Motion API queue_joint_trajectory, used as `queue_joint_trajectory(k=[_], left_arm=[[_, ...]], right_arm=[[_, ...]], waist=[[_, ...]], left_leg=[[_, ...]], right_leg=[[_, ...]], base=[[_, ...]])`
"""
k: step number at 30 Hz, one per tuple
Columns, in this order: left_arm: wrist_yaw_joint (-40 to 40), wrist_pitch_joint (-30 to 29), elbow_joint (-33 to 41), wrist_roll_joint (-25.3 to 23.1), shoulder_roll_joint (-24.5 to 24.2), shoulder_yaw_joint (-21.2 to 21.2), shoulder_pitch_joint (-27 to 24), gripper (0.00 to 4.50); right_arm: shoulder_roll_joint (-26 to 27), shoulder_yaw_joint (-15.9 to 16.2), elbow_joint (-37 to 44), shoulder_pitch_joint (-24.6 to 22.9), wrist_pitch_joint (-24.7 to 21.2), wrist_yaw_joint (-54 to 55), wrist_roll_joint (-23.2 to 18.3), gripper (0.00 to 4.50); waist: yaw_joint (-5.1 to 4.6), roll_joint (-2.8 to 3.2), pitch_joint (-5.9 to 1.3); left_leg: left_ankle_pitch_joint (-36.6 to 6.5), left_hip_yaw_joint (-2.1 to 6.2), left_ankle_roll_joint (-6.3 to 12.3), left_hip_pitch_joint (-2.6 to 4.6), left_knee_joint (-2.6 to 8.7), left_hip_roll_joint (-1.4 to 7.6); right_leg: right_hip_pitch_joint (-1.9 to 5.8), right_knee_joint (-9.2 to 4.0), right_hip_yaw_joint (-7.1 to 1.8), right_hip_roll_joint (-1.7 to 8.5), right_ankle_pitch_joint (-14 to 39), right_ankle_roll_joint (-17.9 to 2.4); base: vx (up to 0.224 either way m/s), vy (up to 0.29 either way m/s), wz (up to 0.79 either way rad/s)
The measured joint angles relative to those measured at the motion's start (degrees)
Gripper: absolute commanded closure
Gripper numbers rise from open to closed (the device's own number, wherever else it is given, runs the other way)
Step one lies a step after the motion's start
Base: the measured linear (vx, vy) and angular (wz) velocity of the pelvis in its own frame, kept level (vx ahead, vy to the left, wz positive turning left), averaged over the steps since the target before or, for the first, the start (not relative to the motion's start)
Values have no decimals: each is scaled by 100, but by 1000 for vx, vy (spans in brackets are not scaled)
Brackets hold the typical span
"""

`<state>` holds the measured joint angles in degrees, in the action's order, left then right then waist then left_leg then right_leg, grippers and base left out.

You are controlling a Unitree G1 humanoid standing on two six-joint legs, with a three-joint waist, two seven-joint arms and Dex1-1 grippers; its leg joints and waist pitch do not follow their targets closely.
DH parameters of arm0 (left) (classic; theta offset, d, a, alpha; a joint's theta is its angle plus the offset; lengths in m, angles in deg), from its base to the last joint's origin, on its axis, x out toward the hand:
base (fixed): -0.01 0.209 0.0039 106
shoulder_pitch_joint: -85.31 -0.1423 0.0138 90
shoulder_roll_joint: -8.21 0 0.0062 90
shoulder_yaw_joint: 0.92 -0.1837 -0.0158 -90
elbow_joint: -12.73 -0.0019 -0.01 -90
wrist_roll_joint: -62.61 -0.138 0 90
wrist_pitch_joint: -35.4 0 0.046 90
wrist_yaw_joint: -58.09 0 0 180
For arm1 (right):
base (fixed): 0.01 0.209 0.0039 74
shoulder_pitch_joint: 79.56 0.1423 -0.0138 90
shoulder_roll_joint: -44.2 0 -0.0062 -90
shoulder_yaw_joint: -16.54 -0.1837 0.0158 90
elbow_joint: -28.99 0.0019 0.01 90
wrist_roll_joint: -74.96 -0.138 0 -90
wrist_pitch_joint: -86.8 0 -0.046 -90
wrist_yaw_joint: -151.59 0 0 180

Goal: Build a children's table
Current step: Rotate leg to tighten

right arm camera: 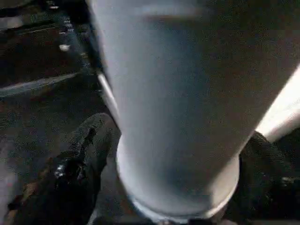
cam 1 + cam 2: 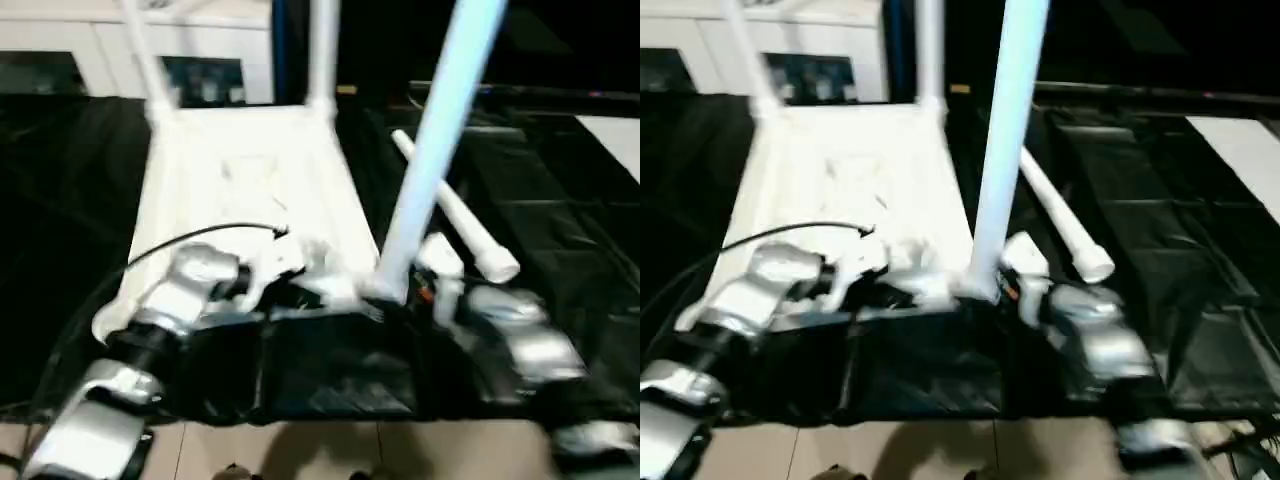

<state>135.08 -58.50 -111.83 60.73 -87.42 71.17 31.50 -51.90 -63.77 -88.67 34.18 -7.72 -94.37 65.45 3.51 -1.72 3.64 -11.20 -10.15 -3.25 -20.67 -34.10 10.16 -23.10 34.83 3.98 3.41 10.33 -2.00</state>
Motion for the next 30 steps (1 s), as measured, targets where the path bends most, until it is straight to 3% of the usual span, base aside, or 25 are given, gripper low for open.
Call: queue_joint_trajectory(k=[9,14,16,23,30], left_arm=[[175,66,6,8,-51,-21,-6,450],[25,20,-5,8,-34,2,-8,450],[-447,-143,-22,-74,42,108,-6,450],[-1695,-1082,164,-270,640,302,-20,450],[-2569,-1593,615,-422,1094,396,-246,450]], right_arm=[[-69,58,4,41,-111,-280,-11,169],[86,-44,26,0,-233,-66,-50,174],[461,-267,-166,13,-222,652,-4,174],[1410,-838,-951,369,-1,3127,158,175],[1871,-1024,-1204,556,153,4530,434,176]], waist=[[3,0,0],[0,-1,0],[-35,-6,-2],[-300,-24,-12],[-332,-16,-23]], left_leg=[[-1,0,-1,-1,-4,2],[1,0,-2,2,-5,2],[4,0,-8,14,-11,3],[7,1,-16,48,-15,3],[5,1,-16,50,-7,1]], right_leg=[[1,1,1,0,1,2],[1,5,1,0,0,1],[6,16,0,0,-2,-1],[14,11,-2,0,7,15],[18,10,-2,-1,7,15]], base=[[0,0,0],[0,0,0],[0,0,0],[0,0,0],[0,0,0]])
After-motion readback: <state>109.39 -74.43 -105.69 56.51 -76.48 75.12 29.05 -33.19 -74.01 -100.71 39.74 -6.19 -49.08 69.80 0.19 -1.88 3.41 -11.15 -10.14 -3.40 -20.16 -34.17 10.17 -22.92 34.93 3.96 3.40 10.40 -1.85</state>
